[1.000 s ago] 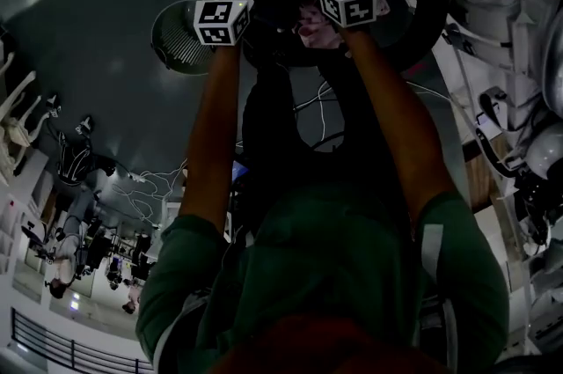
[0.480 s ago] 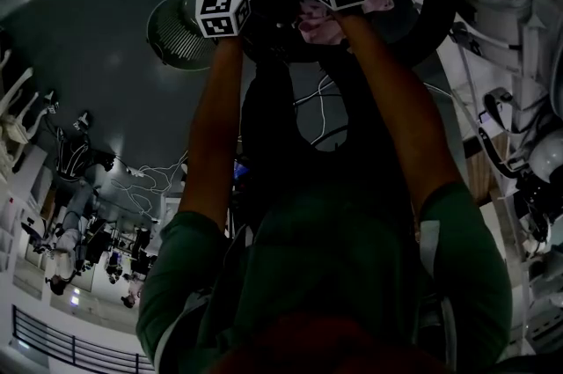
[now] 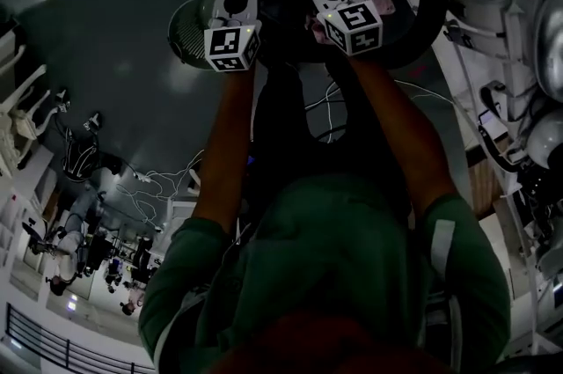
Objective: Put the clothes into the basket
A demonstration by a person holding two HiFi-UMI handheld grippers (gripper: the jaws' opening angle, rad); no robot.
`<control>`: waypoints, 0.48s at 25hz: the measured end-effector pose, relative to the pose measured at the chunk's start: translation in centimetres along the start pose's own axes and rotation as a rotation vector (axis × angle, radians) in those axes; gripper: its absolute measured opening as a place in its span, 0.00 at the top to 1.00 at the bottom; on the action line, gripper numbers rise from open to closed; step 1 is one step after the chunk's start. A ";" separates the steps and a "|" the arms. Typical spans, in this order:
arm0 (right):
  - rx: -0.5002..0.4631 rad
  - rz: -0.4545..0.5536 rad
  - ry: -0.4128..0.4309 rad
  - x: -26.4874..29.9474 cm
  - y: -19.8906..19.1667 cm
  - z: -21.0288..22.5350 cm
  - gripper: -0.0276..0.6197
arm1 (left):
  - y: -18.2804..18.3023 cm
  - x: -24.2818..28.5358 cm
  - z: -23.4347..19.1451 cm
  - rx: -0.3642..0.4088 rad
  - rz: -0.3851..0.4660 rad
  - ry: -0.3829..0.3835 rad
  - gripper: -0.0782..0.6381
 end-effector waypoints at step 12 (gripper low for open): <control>-0.114 0.211 0.053 -9.0 12.4 -10.1 0.91 | 11.0 -13.1 1.9 0.003 0.223 -0.031 0.88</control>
Point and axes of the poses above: the fingertips, and each gripper's own axes: x forward along the fingers, z to its right, y out of its top, the point moved 6 cm from there along -x, backward along the fingers, and after that the axes turned 5 degrees about -x, right-handed, at the moved point
